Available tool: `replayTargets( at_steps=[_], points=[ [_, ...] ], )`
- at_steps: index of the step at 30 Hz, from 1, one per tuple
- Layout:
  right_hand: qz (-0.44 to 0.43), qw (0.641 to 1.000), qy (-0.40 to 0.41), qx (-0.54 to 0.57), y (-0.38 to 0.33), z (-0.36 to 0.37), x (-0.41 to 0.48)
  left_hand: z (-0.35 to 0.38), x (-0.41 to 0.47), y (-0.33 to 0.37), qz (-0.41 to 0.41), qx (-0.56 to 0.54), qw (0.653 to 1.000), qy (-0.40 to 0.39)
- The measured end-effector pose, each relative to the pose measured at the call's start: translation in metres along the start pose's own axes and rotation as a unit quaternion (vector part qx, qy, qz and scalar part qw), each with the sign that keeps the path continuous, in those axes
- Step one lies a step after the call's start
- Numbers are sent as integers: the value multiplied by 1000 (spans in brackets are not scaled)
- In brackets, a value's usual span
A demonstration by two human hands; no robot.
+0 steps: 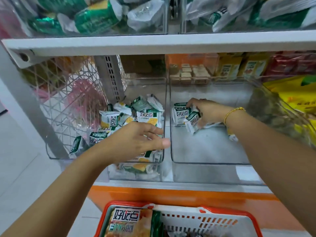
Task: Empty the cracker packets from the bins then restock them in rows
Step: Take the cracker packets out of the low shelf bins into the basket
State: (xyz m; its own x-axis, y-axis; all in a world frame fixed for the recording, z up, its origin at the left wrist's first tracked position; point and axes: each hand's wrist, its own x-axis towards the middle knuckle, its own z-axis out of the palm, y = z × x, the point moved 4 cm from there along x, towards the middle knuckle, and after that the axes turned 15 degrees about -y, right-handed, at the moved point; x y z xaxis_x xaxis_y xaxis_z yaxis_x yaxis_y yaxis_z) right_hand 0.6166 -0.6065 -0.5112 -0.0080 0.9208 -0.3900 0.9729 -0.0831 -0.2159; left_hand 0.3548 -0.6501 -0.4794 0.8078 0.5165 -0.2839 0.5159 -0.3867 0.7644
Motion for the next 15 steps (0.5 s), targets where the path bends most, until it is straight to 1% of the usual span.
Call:
replayTargets(
  at_steps=[2, 4, 6, 7, 9, 10, 12, 13, 15],
  points=[
    [-21, 1000, -12, -9, -7, 4, 3, -11, 5, -2, 22, -8, 999, 23],
    [-26, 1000, 6, -12, -13, 6, 5, -27, 15, -8, 18, -5, 996, 92],
    [-32, 999, 15, 8, -18, 7, 6, -46, 30, -15, -5, 47, 985, 167],
    [-36, 999, 14, 22, -20, 8, 5, -54, 37, -17, -17, 90, 978, 189],
    [-42, 998, 18, 35, -22, 9, 3, -65, 54, -19, -29, 165, 964, 206],
    [-43, 998, 22, 37, -22, 9, 3, -68, 62, -20, -37, 171, 961, 212],
    [-43, 998, 31, 44, -21, 8, 3, -76, 76, -17, -59, 122, 958, 252],
    [-41, 997, 34, 49, -20, 7, 4, -80, 85, -17, -85, 98, 956, 264],
    [-44, 997, 33, 47, -19, 8, 4, -84, 103, -18, -155, 39, 956, 246]
  ],
)
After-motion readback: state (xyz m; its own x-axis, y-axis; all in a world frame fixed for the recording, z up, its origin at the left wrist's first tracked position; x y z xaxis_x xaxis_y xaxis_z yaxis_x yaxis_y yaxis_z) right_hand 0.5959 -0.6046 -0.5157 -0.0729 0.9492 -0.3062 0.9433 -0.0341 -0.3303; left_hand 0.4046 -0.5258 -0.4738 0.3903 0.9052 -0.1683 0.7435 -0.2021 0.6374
